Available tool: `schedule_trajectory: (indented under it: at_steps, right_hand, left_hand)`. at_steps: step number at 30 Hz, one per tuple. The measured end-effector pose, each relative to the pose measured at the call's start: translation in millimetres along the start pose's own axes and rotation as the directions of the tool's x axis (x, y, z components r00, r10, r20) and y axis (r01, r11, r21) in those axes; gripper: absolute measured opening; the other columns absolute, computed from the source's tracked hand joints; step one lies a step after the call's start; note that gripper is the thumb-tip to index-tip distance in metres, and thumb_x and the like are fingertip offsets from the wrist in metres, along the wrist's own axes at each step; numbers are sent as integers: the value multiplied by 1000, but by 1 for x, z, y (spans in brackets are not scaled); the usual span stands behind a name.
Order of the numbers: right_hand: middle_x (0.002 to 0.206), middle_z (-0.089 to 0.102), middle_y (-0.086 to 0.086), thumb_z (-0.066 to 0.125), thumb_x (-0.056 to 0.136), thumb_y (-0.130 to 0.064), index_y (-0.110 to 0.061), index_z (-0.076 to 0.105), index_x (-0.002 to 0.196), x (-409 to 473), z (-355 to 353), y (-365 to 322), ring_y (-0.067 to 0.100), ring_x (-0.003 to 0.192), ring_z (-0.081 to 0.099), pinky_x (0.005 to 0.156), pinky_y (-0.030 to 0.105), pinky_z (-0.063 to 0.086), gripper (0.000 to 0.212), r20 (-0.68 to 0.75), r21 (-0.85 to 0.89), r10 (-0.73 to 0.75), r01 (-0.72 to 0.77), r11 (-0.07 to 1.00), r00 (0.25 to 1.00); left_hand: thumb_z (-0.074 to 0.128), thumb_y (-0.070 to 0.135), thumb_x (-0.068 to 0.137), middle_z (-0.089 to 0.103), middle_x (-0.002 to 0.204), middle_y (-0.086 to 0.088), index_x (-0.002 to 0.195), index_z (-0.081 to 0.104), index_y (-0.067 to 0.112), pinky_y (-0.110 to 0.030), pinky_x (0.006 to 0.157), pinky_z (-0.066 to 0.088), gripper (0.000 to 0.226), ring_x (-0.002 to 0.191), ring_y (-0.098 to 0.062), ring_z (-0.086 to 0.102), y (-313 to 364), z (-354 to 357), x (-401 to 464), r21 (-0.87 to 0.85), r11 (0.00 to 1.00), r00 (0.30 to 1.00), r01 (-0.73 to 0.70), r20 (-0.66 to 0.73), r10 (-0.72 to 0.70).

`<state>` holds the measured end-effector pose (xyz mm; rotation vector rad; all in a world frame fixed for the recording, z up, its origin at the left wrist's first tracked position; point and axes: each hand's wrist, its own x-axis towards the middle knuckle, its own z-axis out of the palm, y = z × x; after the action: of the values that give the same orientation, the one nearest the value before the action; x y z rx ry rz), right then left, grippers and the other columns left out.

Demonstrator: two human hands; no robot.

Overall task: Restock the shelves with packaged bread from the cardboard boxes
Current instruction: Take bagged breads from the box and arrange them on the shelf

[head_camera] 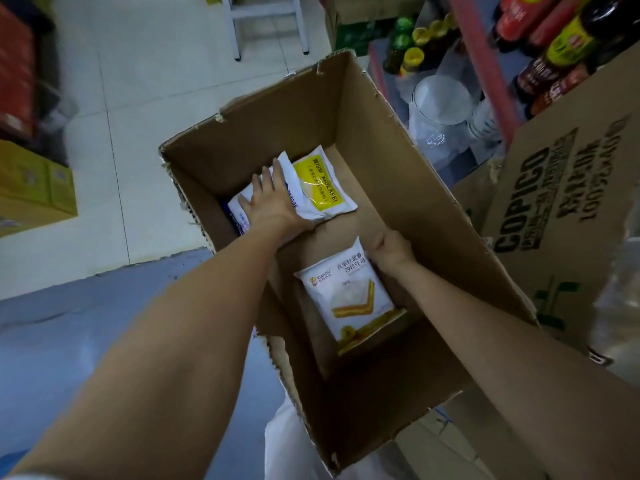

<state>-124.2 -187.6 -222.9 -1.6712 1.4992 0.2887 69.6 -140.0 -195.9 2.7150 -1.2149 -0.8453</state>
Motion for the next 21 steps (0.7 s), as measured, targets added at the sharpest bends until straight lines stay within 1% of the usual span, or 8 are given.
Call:
schedule_trajectory:
  at_steps: [1,3,6,10,14,16,18,21]
  right_hand:
    - [128,55,15,70,83,-24,-16,50,97,3,2,0,27,120,52,94,33,42,26,38,86,-12,8,996,999]
    - [132,52,9,84,65,-37,-4,47,124,8,13,-3,26,122,51,96,36,45,76,188,198,-42,4,980,981]
    - [139,46,9,82,32,-61,-7,37,138,24,47,7,30,126,46,101,46,43,127,224,57,3,-16,998,975]
    - [119,62,16,88,51,-39,-2,59,114,40,55,14,33,108,60,87,40,52,79,157,-7,10,-9,1000,988]
    - [96,59,8,80,73,-16,-11,58,75,26,34,6,20,89,57,73,29,46,23,196,65,-6,-7,998,981]
    - [96,55,7,77,76,-14,-6,60,87,25,27,5,17,90,53,70,25,39,21,148,104,-15,-1,995,989]
    - [115,59,9,78,75,-18,-2,57,117,25,18,3,21,107,56,77,26,42,50,54,126,-10,3,992,999]
    - [135,50,15,75,78,-20,-7,42,135,19,4,-5,31,124,48,92,31,42,68,-19,82,7,-5,997,1000]
  left_hand:
    - [77,57,62,9,158,-6,150,-10,15,-58,113,9,131,146,-25,7,1,-4,2,-26,1000,1000,7,14,-6]
    - [79,60,56,20,152,-9,150,-4,12,-56,113,11,135,143,-28,16,4,-9,7,-11,999,999,36,28,-36]
    - [75,71,51,28,143,-12,146,19,10,-48,109,23,126,134,-30,24,6,-8,12,136,990,994,21,102,-35]
    - [67,69,66,25,143,-14,135,43,20,-41,107,26,88,132,-33,24,2,3,27,74,997,994,-35,111,27]
    - [63,59,78,26,147,-13,140,40,19,-43,111,28,78,133,-33,30,4,9,43,157,985,973,-72,229,35]
    - [63,52,82,37,138,-10,131,51,18,-47,106,29,61,128,-30,35,8,9,44,182,983,992,-35,129,12]
    - [61,38,88,50,128,-11,119,59,12,-45,101,29,41,122,-29,43,10,6,43,123,992,1000,12,2,-12]
    - [61,24,89,61,116,-18,105,63,5,-41,97,33,25,114,-34,53,16,1,37,65,998,1000,-8,-6,8]
